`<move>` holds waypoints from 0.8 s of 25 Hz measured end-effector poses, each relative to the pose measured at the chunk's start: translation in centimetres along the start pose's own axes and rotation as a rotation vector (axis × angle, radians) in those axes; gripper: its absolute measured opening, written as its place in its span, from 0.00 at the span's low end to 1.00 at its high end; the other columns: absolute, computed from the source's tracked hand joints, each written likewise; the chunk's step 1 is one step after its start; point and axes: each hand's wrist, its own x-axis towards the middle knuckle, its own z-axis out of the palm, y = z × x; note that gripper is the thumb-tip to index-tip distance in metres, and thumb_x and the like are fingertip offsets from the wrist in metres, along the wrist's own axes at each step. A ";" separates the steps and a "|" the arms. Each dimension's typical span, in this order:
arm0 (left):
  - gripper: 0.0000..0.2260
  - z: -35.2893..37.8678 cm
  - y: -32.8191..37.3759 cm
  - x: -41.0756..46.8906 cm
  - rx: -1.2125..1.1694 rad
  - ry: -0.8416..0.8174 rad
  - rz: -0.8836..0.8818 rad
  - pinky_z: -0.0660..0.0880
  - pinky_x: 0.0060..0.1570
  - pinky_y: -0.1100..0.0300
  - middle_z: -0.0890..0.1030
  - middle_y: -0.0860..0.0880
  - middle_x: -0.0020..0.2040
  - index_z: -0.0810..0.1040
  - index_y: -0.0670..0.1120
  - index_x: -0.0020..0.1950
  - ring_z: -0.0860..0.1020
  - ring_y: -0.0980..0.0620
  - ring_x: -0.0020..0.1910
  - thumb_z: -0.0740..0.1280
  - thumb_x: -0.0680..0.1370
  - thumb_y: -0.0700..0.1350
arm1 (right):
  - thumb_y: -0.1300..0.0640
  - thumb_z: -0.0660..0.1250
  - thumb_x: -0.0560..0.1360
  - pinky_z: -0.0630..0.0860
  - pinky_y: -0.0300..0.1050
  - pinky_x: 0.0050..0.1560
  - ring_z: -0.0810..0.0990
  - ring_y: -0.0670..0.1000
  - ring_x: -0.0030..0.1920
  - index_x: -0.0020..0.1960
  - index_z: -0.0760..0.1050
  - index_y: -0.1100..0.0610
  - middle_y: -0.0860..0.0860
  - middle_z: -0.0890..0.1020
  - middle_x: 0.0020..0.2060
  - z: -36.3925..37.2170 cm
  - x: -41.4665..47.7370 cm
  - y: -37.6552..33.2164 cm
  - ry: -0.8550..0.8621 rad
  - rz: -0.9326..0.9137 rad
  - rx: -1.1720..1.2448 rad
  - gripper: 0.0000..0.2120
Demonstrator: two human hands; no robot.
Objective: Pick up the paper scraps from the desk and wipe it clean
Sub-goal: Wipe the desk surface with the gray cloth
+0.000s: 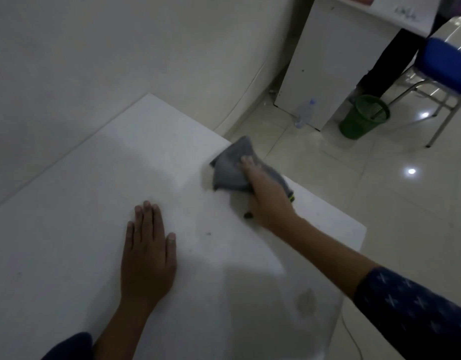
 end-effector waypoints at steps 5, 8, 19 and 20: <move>0.28 0.1 0.2 -0.1 -0.010 -0.007 -0.001 0.53 0.72 0.46 0.59 0.36 0.74 0.58 0.34 0.73 0.57 0.40 0.74 0.49 0.78 0.49 | 0.60 0.53 0.75 0.43 0.44 0.77 0.47 0.43 0.74 0.74 0.59 0.55 0.50 0.58 0.75 3.1 -6.2 0.7 -0.154 -0.226 -0.070 0.28; 0.28 0.1 0.1 -0.1 -0.007 -0.018 0.002 0.53 0.72 0.46 0.59 0.35 0.74 0.58 0.33 0.73 0.57 0.39 0.74 0.48 0.78 0.50 | 0.61 0.61 0.75 0.48 0.41 0.75 0.57 0.48 0.75 0.73 0.62 0.57 0.55 0.63 0.74 -0.3 -0.8 4.5 0.074 0.025 -0.123 0.26; 0.28 0.0 0.3 -0.7 -0.034 0.008 -0.053 0.54 0.72 0.46 0.58 0.33 0.74 0.55 0.32 0.73 0.56 0.38 0.74 0.48 0.78 0.49 | 0.64 0.67 0.71 0.36 0.41 0.74 0.49 0.50 0.77 0.74 0.59 0.56 0.53 0.56 0.76 4.7 -7.6 -1.3 -0.234 -0.349 -0.127 0.34; 0.28 0.0 0.3 -0.7 -0.039 0.024 -0.098 0.54 0.72 0.46 0.57 0.33 0.74 0.55 0.32 0.73 0.55 0.38 0.74 0.49 0.78 0.48 | 0.63 0.68 0.70 0.39 0.43 0.75 0.51 0.50 0.77 0.73 0.61 0.55 0.53 0.58 0.76 3.7 -5.8 -0.3 -0.155 -0.260 -0.116 0.34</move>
